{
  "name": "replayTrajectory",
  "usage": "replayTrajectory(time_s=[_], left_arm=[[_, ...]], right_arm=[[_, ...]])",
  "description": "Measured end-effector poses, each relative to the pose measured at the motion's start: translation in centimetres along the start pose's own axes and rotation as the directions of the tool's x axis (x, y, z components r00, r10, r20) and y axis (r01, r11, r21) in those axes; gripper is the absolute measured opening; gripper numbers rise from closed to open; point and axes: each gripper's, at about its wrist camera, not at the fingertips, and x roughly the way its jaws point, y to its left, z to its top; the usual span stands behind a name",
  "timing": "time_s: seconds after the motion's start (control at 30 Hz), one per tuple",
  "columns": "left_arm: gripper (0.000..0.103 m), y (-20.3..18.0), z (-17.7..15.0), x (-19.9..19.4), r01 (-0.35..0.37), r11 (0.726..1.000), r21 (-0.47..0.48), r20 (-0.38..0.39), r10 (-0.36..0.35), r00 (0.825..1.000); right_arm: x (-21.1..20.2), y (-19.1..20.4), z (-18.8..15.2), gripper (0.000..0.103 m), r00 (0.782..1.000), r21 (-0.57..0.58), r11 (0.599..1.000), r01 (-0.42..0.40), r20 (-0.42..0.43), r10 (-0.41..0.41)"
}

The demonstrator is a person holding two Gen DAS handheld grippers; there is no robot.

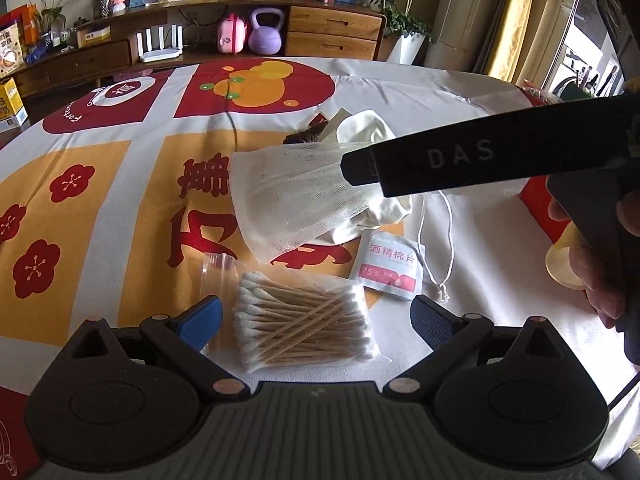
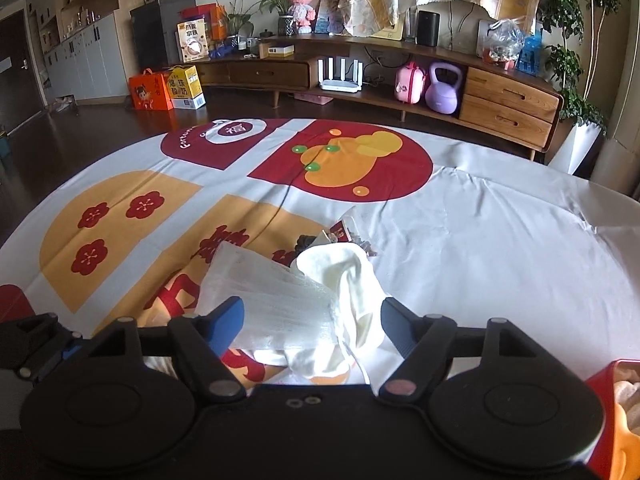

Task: Organize soft objects
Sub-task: 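Grasp the cotton swab bag with the left tool while the right tool grasps the white mask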

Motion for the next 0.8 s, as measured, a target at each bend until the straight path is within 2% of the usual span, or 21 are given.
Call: replayTrajectory(time_s=[0.13, 0.2, 0.27, 0.53, 0.8], left_arm=[[0.1, 0.3, -0.2, 0.6, -0.014, 1.0, -0.008, -0.001, 0.014, 1.0], [0.1, 0.4, -0.3, 0.8, -0.02, 1.0, -0.013, -0.003, 0.02, 1.0], [0.1, 0.5, -0.5, 0.9, -0.031, 0.999, -0.016, 0.003, 0.031, 1.0], [0.083, 0.5, -0.8, 1.2, -0.046, 0.999, -0.007, 0.014, 0.046, 0.999], [0.073, 0.5, -0.8, 0.9, -0.051, 0.999, 0.006, 0.025, 0.051, 0.998]], right_arm=[[0.9, 0.0, -0.1, 0.069, 1.0, 0.015, 1.0, -0.006, -0.016, 0.006], [1.3, 0.0, -0.3, 0.062, 1.0, 0.017, 1.0, -0.003, -0.027, 0.004], [1.5, 0.0, -0.4, 0.058, 0.999, 0.025, 1.0, 0.002, -0.036, -0.001], [1.6, 0.0, -0.6, 0.04, 0.999, 0.042, 0.999, 0.003, -0.038, -0.001], [0.9, 0.0, -0.7, 0.022, 1.0, 0.055, 0.998, 0.006, -0.025, -0.005]])
